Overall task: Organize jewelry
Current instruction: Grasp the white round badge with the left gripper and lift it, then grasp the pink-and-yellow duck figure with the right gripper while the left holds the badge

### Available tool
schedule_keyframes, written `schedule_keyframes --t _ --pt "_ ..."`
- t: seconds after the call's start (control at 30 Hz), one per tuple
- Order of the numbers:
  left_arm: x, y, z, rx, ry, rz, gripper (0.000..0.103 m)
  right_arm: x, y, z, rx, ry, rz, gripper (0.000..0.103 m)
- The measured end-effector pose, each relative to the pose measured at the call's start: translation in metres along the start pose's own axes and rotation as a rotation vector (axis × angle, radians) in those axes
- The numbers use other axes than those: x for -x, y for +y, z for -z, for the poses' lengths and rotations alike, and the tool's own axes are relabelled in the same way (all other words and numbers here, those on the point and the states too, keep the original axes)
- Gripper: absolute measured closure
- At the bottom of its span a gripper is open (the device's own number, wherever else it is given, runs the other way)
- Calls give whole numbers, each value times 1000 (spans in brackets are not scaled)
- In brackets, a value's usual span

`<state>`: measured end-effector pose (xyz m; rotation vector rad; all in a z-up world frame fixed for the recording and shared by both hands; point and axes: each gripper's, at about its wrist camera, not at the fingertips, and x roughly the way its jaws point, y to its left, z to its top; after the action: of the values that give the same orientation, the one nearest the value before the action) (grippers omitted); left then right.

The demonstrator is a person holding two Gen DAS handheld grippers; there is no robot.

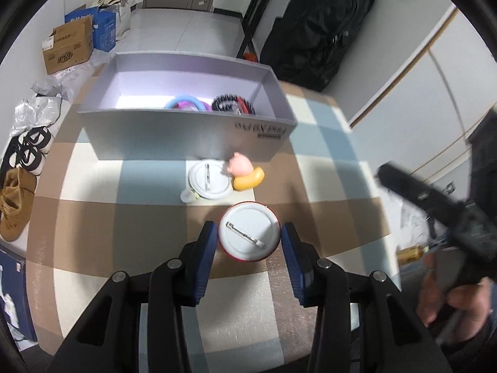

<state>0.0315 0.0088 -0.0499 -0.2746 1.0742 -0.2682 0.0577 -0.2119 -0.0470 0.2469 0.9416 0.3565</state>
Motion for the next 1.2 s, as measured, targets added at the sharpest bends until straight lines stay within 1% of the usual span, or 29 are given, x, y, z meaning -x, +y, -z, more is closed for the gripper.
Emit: schedule_keyframes --t 0.07,0.17,0.27,0.33,0.4,0.5,0.6,0.7,0.77,0.9,0.97,1.1,1.13,1.17,1.2 --pt "8 3 -3 16 -26 18 66 -5 3 0 0 11 0 0" --pt "21 8 -10 30 -75 4 66 -14 9 2 4 35 -3 0" --pt "32 18 -16 65 -113 -1 66 -24 17 2 18 53 -15 0" --pt "37 25 -18 88 -127 -6 66 -31 24 1 30 62 -20 0" --pt "35 29 -23 111 -120 -4 66 -39 32 2 47 77 -28 0" --pt "34 37 -27 151 -125 19 66 -50 45 4 92 96 -25 0" --pt "38 48 -26 170 -132 28 66 -61 56 5 124 114 -35 1" --pt "39 55 -28 194 -132 50 66 -70 65 4 146 125 -43 7" --pt "40 58 -29 204 -131 59 66 -78 71 4 162 135 -51 16" --pt "39 63 -28 221 -124 66 66 -88 81 5 196 144 -45 23" --pt "40 66 -28 232 -118 70 66 -91 85 5 208 148 -46 31" --pt "40 69 -28 238 -110 75 66 -98 89 7 225 155 -33 38" --pt "39 68 -28 236 -109 73 66 -99 89 8 227 158 -32 42" --pt "40 68 -28 235 -109 74 66 -100 88 8 228 161 -29 50" --pt "40 68 -28 234 -108 75 66 -101 88 8 227 167 -21 52"
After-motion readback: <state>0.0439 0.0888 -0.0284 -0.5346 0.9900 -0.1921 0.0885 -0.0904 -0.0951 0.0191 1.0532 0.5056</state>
